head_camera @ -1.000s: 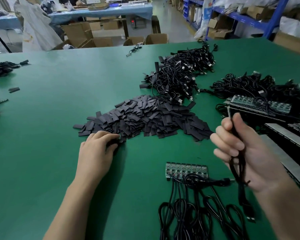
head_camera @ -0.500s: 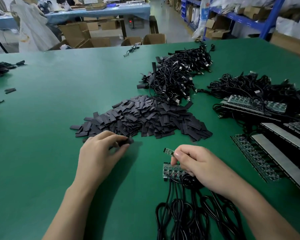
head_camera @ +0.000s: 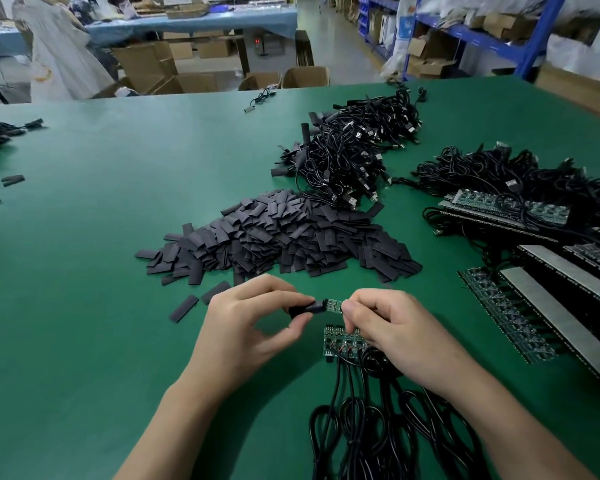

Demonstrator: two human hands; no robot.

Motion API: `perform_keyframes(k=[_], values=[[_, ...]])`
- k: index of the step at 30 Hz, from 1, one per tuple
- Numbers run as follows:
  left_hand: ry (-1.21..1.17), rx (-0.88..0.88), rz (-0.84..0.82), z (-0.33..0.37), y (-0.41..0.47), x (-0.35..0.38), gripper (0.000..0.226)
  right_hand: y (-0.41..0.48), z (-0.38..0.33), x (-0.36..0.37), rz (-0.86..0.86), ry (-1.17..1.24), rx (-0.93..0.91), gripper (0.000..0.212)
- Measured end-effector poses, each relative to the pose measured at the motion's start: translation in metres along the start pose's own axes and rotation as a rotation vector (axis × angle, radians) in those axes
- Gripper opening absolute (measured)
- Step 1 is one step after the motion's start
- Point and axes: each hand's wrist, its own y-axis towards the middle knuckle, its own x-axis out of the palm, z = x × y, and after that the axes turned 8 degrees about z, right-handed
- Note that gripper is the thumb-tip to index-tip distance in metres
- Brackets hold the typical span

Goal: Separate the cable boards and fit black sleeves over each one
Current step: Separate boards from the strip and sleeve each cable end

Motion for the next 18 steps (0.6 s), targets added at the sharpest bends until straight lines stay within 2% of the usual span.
perform_keyframes(k=[5,18], values=[[0.001,0.017,0.002,0.0022,0.0007,0.0017,0.015,0.0001,-0.0003,-0.0001,0.005,-0.006,0.008,0.042],[0.042,0.05,-0.075,0.0039,0.0016,0.0002,0.017,0.0004,0.0058,-0.0002,-0.026,-0.102,0.015,0.032]])
